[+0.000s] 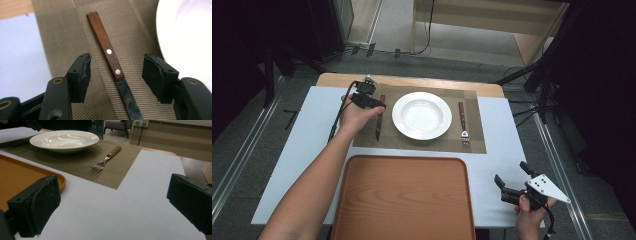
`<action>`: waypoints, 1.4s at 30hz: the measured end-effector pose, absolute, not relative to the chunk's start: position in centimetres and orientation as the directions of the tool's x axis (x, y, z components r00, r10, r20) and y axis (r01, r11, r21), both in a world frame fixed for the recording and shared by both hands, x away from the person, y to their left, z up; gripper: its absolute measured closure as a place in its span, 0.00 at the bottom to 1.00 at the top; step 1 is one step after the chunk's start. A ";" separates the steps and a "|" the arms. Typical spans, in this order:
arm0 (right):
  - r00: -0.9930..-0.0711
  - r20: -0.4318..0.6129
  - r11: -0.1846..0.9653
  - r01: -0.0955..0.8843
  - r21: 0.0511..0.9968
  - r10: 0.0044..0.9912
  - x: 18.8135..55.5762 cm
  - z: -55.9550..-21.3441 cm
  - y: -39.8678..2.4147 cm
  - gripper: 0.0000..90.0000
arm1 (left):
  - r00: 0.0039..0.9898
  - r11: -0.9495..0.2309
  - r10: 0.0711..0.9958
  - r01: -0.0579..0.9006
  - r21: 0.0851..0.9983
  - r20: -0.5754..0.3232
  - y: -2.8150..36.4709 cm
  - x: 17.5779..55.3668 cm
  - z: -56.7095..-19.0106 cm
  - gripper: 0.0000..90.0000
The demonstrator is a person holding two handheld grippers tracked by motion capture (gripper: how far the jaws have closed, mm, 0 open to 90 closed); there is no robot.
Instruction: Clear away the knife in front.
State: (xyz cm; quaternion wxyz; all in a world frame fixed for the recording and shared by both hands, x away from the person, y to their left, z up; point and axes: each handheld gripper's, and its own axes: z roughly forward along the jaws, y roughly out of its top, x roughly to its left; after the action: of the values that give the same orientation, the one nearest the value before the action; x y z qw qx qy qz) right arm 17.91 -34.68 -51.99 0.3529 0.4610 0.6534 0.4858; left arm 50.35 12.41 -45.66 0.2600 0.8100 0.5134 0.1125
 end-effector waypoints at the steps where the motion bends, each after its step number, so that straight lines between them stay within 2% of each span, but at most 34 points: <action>1: -0.328 -0.014 0.104 0.259 0.960 0.945 17.9 -52.0 -34.7 0.00 | 0.449 -0.341 0.890 0.776 0.531 -0.084 12.4 50.4 -45.7 0.43; 6: -0.327 -0.020 0.110 0.257 0.960 0.945 17.9 -52.0 -34.6 0.00 | 0.446 -0.348 0.892 0.788 0.507 -0.081 12.1 50.5 -46.0 0.46; 13: -0.327 -0.021 0.110 0.257 0.960 0.945 17.9 -52.0 -34.6 0.00 | 0.437 -0.334 0.890 0.818 0.469 -0.129 12.2 50.8 -46.3 0.61; 17: -0.325 -0.022 0.109 0.255 0.961 0.946 17.9 -52.0 -34.6 0.00 | 0.426 -0.335 0.896 0.830 0.445 -0.121 12.0 50.9 -46.6 0.64; 21: -0.323 -0.018 0.105 0.256 0.961 0.946 17.9 -52.0 -34.6 0.00 | 0.420 -0.337 0.902 0.830 0.443 -0.100 11.7 50.9 -46.7 0.67; 32: -0.321 -0.018 0.105 0.256 0.961 0.947 17.9 -52.0 -34.6 0.00 | 0.409 -0.350 0.911 0.835 0.425 -0.053 10.8 51.2 -47.3 0.69; 34: -0.321 -0.020 0.106 0.255 0.961 0.947 17.9 -52.0 -34.6 0.00 | 0.405 -0.360 0.914 0.834 0.417 -0.020 10.6 51.2 -47.7 0.70; 36: -0.322 -0.019 0.106 0.255 0.961 0.946 17.9 -52.0 -34.6 0.00 | 0.401 -0.361 0.916 0.832 0.420 -0.006 10.6 51.2 -47.7 0.73; 39: -0.321 -0.017 0.104 0.258 0.960 0.947 17.9 -52.0 -34.6 0.00 | 0.441 -0.414 0.896 0.803 0.428 0.039 10.6 51.0 -47.8 0.85; 42: -0.320 -0.017 0.104 0.258 0.960 0.947 17.9 -52.0 -34.6 0.00 | 0.433 -0.408 0.900 0.809 0.423 0.040 10.5 51.0 -47.7 0.85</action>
State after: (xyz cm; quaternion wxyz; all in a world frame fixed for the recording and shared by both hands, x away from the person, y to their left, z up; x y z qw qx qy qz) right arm 17.90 -34.62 -52.00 0.3556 0.4620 0.6524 0.4842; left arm 51.03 10.45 -47.74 0.1730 0.8287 0.5157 0.1318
